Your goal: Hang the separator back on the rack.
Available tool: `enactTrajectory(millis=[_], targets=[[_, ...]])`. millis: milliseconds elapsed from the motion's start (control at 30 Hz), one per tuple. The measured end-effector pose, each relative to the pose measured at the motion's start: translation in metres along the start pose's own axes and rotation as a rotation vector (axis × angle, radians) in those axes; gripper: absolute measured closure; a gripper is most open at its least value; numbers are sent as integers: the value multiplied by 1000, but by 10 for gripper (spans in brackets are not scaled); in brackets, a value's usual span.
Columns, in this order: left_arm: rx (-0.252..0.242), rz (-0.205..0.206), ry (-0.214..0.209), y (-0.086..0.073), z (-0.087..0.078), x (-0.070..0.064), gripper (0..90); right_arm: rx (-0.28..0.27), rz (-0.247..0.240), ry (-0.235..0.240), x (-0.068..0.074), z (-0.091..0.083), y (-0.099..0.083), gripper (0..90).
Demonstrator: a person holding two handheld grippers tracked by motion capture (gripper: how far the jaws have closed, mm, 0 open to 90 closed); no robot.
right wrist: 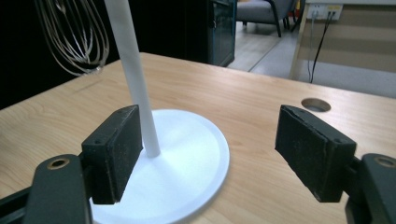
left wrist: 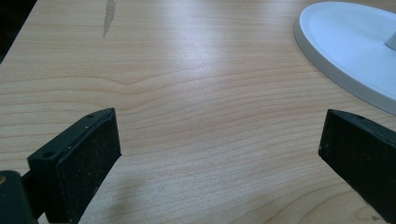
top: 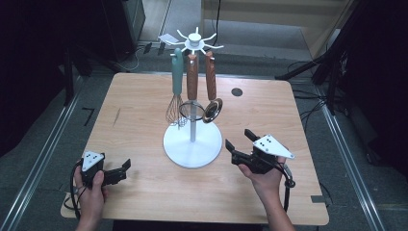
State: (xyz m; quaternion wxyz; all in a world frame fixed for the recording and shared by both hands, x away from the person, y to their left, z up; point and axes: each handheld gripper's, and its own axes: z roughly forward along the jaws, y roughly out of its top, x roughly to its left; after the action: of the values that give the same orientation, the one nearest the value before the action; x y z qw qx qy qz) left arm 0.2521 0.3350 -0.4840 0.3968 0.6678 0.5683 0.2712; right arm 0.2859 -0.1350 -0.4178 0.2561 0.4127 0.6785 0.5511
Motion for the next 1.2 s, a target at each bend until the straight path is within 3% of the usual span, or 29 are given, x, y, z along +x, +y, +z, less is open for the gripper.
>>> enactTrajectory(millis=[633, 1200], targets=[[-1, -2, 0, 0, 0, 0, 0, 39, 27, -77, -23, -11, -30, 245], [-5, -1, 2, 0, 0, 0, 0, 73, 65, -156, -61, -32, -56, 248]])
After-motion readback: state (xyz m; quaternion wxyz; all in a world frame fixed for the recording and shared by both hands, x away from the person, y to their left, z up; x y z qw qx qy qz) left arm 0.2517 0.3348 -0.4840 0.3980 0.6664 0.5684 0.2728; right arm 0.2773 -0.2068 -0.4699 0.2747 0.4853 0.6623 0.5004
